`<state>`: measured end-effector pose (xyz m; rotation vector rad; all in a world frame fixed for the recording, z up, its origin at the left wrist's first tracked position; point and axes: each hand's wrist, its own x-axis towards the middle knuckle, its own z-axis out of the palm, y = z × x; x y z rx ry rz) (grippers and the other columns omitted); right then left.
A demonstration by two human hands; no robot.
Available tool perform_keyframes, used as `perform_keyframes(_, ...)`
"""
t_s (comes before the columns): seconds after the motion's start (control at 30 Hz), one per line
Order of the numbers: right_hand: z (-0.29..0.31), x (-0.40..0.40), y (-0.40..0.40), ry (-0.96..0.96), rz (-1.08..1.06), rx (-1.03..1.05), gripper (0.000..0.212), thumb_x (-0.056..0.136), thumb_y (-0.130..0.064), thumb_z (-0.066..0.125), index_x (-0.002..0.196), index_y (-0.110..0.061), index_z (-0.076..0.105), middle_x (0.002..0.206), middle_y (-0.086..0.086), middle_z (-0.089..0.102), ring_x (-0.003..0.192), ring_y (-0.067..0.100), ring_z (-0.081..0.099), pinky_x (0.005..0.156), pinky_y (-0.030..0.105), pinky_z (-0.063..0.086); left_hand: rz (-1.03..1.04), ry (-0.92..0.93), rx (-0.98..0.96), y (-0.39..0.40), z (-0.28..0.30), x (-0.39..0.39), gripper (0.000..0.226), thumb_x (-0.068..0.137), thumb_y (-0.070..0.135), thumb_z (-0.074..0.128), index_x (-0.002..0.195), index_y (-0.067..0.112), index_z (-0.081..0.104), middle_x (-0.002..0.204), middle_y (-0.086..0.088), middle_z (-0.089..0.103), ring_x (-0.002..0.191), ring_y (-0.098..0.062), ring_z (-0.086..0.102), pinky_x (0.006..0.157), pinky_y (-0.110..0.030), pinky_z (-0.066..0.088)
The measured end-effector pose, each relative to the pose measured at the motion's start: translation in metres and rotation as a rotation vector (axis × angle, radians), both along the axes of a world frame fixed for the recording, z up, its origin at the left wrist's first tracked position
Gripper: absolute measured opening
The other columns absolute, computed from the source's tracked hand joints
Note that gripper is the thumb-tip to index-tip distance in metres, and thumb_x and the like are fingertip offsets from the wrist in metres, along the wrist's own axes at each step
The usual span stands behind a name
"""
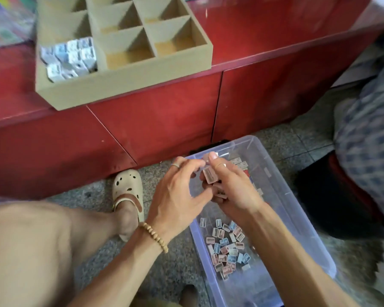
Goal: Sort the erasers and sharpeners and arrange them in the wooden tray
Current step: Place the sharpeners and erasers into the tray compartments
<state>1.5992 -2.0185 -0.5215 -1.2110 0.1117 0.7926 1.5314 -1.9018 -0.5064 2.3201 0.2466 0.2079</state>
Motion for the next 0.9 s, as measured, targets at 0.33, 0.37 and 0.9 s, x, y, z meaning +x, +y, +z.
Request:
perform_keyframes(0.33, 0.052, 0.01, 0.026, -0.064, -0.092, 0.019, 0.043, 0.079, -0.053, 0.061, 0.095, -0.014, 0.059, 0.069, 0.004, 0.052, 0.056, 0.012, 0.036, 0.051, 0.027, 0.024, -0.05, -0.096, -0.125, 0.023, 0.062, 0.022, 0.029, 0.071, 0.009, 0.077, 0.09, 0.025, 0.062, 0.087, 0.017, 0.064, 0.078, 0.001, 0.057, 0.066, -0.018, 0.044)
perform_keyframes(0.37, 0.058, 0.012, 0.029, -0.072, -0.108, 0.019, 0.044, 0.079, -0.054, 0.062, 0.097, -0.013, 0.059, 0.073, 0.008, 0.049, 0.057, 0.013, 0.036, 0.051, 0.027, 0.024, -0.051, -0.1, -0.152, 0.025, 0.066, 0.025, 0.028, 0.071, 0.009, 0.077, 0.088, 0.025, 0.061, 0.083, 0.016, 0.066, 0.074, 0.0, 0.059, 0.064, -0.019, 0.045)
perform_keyframes(0.9, 0.133, 0.03, 0.067, -0.297, -0.248, -0.092, 0.033, 0.101, -0.039, 0.054, 0.094, -0.007, 0.054, 0.05, -0.003, 0.035, 0.046, 0.012, 0.027, 0.048, 0.03, 0.021, 0.035, -0.157, -0.392, 0.071, 0.131, 0.049, 0.023, 0.083, 0.012, 0.076, 0.089, 0.033, 0.069, 0.084, 0.009, 0.074, 0.075, -0.001, 0.069, 0.067, -0.012, 0.052)
